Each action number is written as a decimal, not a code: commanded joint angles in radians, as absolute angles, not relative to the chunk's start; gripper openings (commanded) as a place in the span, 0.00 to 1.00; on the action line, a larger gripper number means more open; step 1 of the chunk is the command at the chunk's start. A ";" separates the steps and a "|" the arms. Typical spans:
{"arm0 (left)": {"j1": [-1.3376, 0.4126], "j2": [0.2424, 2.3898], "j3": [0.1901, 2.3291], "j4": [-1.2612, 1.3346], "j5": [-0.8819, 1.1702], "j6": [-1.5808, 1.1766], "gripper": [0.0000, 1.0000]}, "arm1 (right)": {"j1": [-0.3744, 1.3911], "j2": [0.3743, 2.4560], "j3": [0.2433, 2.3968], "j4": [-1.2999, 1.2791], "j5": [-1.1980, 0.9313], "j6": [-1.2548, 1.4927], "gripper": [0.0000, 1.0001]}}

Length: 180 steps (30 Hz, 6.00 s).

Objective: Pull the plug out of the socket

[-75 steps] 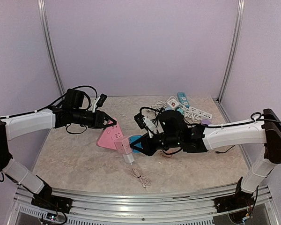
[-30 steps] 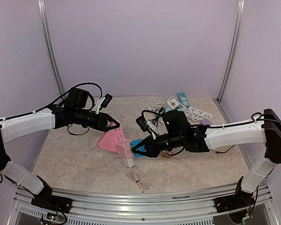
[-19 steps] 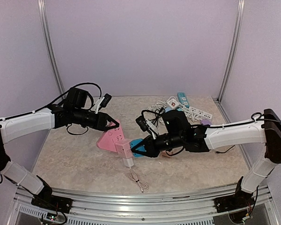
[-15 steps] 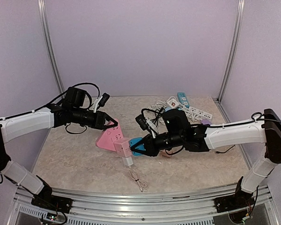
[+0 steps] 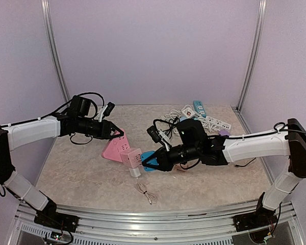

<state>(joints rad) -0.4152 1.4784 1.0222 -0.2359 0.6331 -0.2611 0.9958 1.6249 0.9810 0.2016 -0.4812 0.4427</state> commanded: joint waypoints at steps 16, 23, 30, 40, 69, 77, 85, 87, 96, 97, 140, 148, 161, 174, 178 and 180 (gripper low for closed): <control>-0.347 1.335 1.078 -0.223 0.730 -0.215 0.00 | 0.805 1.363 0.862 -0.021 -0.128 0.516 0.00; -0.347 1.275 1.028 -0.207 0.742 -0.207 0.00 | 0.710 1.440 0.817 0.052 -0.157 0.552 0.00; -0.347 1.285 1.025 -0.184 0.773 -0.224 0.00 | 0.656 1.551 0.816 0.158 -0.181 0.571 0.00; -0.350 1.284 1.017 -0.179 0.764 -0.228 0.00 | 0.645 1.717 0.868 0.198 -0.190 0.569 0.00; -0.374 1.298 1.023 -0.199 0.732 -0.211 0.00 | 0.609 1.836 0.896 0.231 -0.204 0.577 0.23; -0.376 1.298 1.025 -0.202 0.728 -0.209 0.00 | 0.607 1.837 0.900 0.201 -0.183 0.569 0.37; -0.377 1.296 1.025 -0.202 0.721 -0.209 0.00 | 0.607 1.777 0.888 0.132 -0.088 0.543 0.48; -0.376 1.296 1.024 -0.200 0.720 -0.211 0.00 | 0.608 1.757 0.879 0.121 -0.059 0.537 0.55; -0.371 1.300 1.017 -0.189 0.709 -0.235 0.00 | 0.606 1.646 0.824 0.118 0.010 0.497 0.71; -0.367 1.305 1.017 -0.188 0.709 -0.243 0.00 | 0.607 1.625 0.813 0.119 0.018 0.491 0.72; -0.298 1.414 0.985 -0.081 0.843 -0.421 0.00 | 1.193 1.761 1.042 0.282 0.189 0.389 0.73; -0.302 1.412 0.985 -0.085 0.835 -0.416 0.00 | 1.200 1.816 1.097 0.248 0.202 0.396 0.67; -0.303 1.413 0.986 -0.090 0.828 -0.411 0.00 | 1.210 1.858 1.138 0.227 0.237 0.414 0.36; -0.302 1.413 0.992 -0.099 0.828 -0.401 0.00 | 1.212 1.842 1.123 0.255 0.208 0.382 0.00; -0.304 1.413 0.994 -0.105 0.828 -0.394 0.00 | 1.211 1.829 1.109 0.276 0.148 0.340 0.00; -0.305 1.413 0.996 -0.107 0.829 -0.392 0.00 | 1.210 1.831 1.113 0.269 0.114 0.318 0.00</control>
<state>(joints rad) -0.3016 1.4216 0.9855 -0.1265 0.7853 -0.3973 1.2060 1.8389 1.1198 0.2523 0.1955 0.3706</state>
